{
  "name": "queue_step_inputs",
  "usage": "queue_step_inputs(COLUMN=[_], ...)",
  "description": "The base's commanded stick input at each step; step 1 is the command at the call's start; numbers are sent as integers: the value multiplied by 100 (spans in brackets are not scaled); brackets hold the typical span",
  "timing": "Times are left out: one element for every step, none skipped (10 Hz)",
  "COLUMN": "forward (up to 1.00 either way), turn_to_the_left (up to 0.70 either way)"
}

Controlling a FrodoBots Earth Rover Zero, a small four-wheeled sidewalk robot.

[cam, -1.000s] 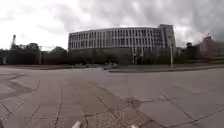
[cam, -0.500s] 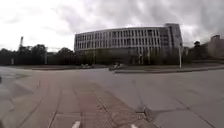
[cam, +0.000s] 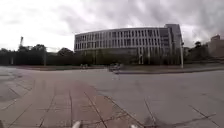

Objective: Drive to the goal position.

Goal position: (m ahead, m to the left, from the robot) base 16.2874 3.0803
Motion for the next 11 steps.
queue_step_inputs(forward=[70, 70, 70, 70, 70, 70, 70, 70, 70, 70, 70], turn_to_the_left=[0, 0, 0, 0, 0, 0, 0, 0, 0, 0, 2])
